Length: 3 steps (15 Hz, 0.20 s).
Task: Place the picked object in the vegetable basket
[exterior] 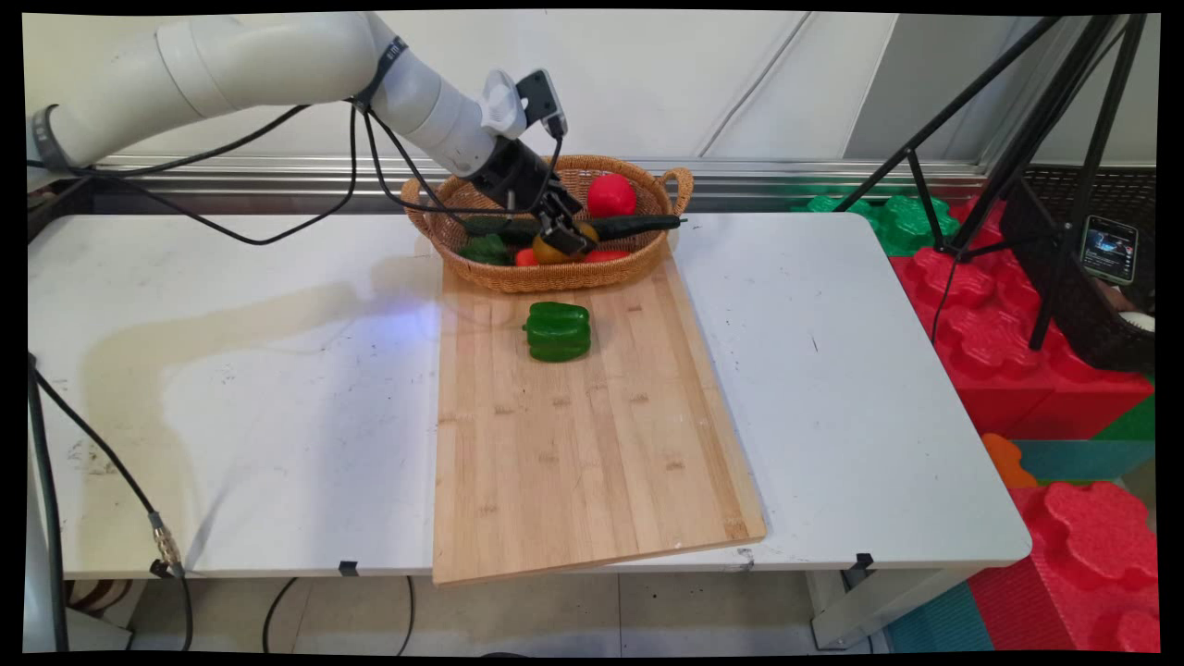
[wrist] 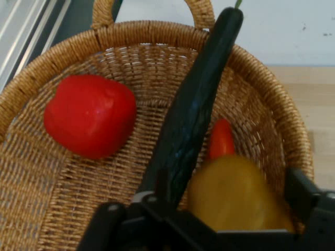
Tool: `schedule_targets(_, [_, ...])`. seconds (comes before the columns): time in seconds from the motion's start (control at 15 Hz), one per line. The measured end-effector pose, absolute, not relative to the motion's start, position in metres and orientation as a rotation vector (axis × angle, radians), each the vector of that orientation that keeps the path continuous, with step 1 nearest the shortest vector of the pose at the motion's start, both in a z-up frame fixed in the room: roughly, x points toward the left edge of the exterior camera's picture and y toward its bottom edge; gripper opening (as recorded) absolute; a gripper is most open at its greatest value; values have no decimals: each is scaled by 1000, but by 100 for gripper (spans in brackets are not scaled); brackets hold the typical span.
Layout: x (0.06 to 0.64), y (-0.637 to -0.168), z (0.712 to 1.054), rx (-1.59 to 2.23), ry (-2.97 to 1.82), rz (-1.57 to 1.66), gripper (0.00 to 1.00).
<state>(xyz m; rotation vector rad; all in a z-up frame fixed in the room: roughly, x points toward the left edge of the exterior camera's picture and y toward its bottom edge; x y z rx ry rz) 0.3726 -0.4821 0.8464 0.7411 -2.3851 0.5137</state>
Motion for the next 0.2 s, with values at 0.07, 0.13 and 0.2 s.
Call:
schedule_targets(0.07, [372, -483, 845, 737, -2390, 511, 100])
schedule_targets(0.13, [371, -483, 843, 729, -2398, 507, 100])
schedule_targets(0.2, [370, -484, 841, 721, -2404, 504, 100])
